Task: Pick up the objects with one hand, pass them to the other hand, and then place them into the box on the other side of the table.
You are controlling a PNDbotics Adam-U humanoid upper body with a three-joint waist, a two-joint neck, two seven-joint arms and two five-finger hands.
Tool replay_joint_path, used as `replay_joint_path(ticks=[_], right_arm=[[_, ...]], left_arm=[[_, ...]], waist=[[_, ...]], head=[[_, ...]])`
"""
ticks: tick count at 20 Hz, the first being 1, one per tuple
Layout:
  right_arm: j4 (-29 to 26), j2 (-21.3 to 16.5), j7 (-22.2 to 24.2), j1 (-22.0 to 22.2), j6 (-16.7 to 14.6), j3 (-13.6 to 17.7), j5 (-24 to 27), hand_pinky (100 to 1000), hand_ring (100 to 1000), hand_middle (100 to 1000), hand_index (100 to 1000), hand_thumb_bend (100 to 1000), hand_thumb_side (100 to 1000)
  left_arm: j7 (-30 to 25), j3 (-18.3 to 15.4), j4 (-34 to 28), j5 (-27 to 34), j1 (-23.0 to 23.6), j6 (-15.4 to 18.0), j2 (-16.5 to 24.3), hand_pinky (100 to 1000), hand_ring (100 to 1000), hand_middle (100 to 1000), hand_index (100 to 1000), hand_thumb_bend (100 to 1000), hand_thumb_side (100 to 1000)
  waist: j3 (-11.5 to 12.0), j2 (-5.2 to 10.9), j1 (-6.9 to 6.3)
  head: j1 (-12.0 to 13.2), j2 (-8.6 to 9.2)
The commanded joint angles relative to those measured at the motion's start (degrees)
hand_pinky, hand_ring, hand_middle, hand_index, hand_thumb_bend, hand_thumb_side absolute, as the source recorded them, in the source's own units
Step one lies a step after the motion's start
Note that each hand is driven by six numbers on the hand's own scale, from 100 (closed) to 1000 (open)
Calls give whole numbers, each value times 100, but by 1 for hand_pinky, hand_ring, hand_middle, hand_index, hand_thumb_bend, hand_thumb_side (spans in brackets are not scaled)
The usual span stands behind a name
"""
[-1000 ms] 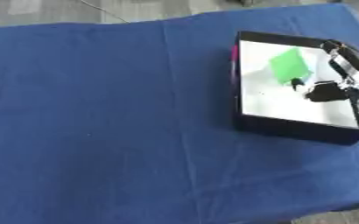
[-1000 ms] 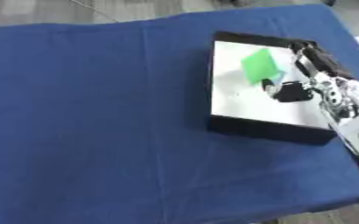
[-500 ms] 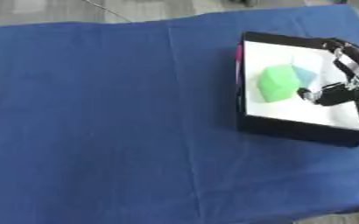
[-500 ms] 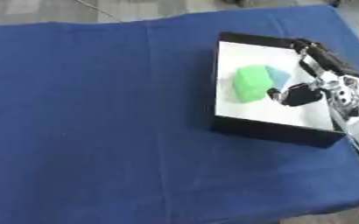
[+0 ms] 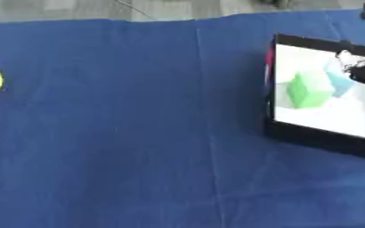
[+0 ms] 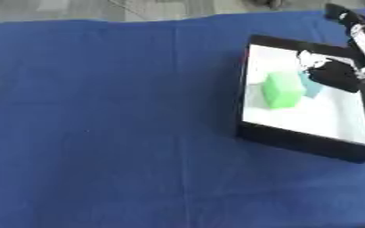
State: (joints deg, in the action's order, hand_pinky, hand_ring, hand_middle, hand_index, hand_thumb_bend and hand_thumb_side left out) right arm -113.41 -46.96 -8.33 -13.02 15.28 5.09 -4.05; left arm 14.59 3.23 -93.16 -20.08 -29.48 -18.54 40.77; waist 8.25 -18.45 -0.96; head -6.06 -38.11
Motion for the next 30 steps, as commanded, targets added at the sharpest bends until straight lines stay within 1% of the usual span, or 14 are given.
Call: replay_joint_path(ticks=[1, 3, 5, 7, 10, 12, 13, 15, 16, 18, 19, 21, 26, 30], right_arm=[[-118, -153, -184, -102, -382, 39, 430, 979, 1000, 943, 1000, 100, 465], [-118, -159, -231, -133, -540, 37, 463, 976, 1000, 940, 994, 100, 437], [-118, -149, -287, -156, -653, 30, 464, 971, 1000, 934, 983, 100, 408], [-118, -123, -326, -169, -718, 23, 448, 969, 1000, 929, 977, 100, 405], [-118, -88, -340, -163, -723, 9, 414, 967, 1000, 925, 968, 100, 410], [-118, -62, -359, -164, -691, 7, 393, 967, 1000, 924, 965, 100, 412], [-118, -50, -374, -169, -677, 5, 389, 967, 1000, 924, 965, 100, 412], [-118, -33, -393, -190, -663, -10, 392, 967, 1000, 923, 963, 100, 412], [-118, -27, -394, -212, -659, -23, 395, 967, 1000, 921, 962, 100, 410], [-118, -13, -381, -280, -617, -50, 394, 967, 1000, 920, 959, 100, 410], [-118, -5, -370, -324, -578, -66, 390, 967, 1000, 919, 958, 100, 400], [-118, 13, -355, -394, -523, -90, 385, 968, 1000, 918, 956, 100, 414], [-118, 47, -324, -542, -503, -159, 423, 968, 1000, 913, 951, 100, 419], [-118, 59, -294, -609, -517, -190, 431, 968, 1000, 910, 948, 100, 420]], left_arm=[[-568, -45, 523, 99, -316, -119, 653, 856, 734, 740, 854, 234, 557], [-980, -13, 887, 175, -524, -136, 839, 861, 744, 745, 859, 257, 563], [-1436, 41, 1281, 170, -742, -72, 1003, 871, 767, 760, 868, 314, 566], [-1948, 89, 1701, 38, -952, 38, 1101, 878, 787, 771, 876, 364, 575], [-2645, 98, 2291, -217, -1263, 214, 1143, 885, 809, 784, 885, 425, 559], [-3010, 69, 2687, -409, -1485, 302, 1124, 892, 820, 787, 886, 462, 528], [-3152, 48, 2898, -513, -1600, 319, 1100, 893, 823, 786, 885, 477, 512], [-3376, 22, 3352, -833, -1825, 277, 1038, 896, 835, 789, 887, 548, 473], [-3459, -11, 3587, -1008, -1944, 231, 981, 893, 829, 783, 885, 568, 481], [-3538, -117, 3969, -1238, -2142, 116, 862, 898, 826, 772, 887, 566, 469], [-3529, -172, 4129, -1299, -2228, 52, 809, 903, 830, 773, 887, 566, 467], [-3504, -235, 4385, -1368, -2354, -22, 717, 914, 839, 773, 884, 571, 480], [-3423, -321, 4776, -1502, -2570, -85, 561, 910, 836, 769, 881, 559, 481], [-3276, -349, 4977, -1697, -2687, -127, 469, 908, 839, 770, 872, 541, 469]], waist=[[-5, 78, 9], [-9, 61, 19], [-17, 34, 35], [-38, 3, 58], [-95, -37, 92], [-138, -63, 108], [-160, -75, 112], [-215, -102, 113], [-242, -115, 114], [-292, -140, 117], [-319, -157, 116], [-365, -192, 105], [-462, -266, 76], [-518, -297, 73]], head=[[223, 54], [325, 78], [415, 139], [484, 213], [545, 295], [570, 347], [589, 359], [639, 353], [657, 348], [675, 338], [687, 336], [737, 342], [880, 390], [924, 406]])
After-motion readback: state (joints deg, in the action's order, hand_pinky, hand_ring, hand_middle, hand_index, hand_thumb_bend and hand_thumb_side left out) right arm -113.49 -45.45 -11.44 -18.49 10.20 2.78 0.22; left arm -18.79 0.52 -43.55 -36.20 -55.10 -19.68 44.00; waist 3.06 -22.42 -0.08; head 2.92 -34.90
